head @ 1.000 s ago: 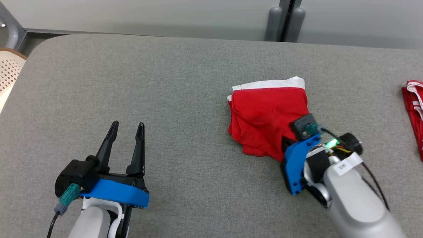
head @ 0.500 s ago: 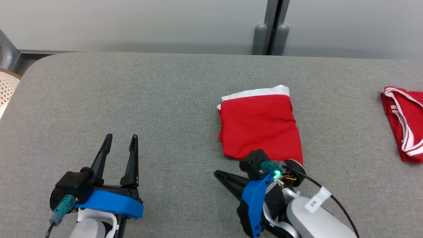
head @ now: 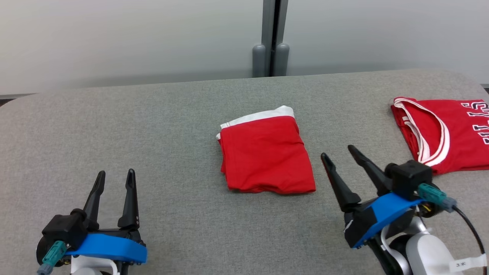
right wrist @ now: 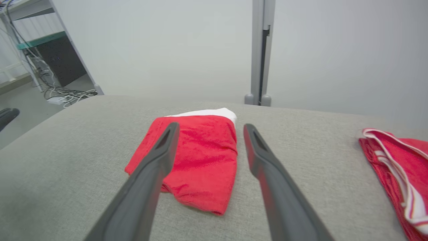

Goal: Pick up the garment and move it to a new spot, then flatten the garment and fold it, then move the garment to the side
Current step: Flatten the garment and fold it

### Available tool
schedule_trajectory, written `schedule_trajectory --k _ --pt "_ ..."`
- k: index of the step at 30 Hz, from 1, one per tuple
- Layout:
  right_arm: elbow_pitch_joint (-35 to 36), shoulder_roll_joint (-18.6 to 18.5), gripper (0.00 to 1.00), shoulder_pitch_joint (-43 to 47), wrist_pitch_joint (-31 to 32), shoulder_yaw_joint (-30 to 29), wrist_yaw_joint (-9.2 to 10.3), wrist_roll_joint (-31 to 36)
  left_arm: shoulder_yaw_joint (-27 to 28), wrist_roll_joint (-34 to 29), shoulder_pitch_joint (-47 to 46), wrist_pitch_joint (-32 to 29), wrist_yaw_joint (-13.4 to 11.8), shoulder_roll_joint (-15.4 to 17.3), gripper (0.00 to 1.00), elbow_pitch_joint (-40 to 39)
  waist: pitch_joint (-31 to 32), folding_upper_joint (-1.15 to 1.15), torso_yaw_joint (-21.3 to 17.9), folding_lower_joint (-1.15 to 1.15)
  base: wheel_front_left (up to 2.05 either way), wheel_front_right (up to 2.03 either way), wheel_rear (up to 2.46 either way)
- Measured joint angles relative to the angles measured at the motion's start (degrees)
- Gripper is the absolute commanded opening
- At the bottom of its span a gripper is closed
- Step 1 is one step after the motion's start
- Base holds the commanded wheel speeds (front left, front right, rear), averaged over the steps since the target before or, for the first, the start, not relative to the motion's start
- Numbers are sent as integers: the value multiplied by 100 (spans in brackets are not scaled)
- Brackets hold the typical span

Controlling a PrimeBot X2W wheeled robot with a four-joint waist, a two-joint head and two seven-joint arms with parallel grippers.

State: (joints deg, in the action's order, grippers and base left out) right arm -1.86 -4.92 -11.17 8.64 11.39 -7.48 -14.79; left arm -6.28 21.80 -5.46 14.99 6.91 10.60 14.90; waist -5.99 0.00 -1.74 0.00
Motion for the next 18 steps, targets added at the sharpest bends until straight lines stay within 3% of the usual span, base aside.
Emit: schedule_trajectory --k 8,18 --pt "165 137 100 299 -204 -1120 0 421 135 -64 138 0 -34 9 100 13 131 0 -249 0 0 0 0" --pt "-382 179 100 400 -530 -1325 0 569 205 -122 272 0 -48 -5 100 97 260 0 -248 0 0 0 0"
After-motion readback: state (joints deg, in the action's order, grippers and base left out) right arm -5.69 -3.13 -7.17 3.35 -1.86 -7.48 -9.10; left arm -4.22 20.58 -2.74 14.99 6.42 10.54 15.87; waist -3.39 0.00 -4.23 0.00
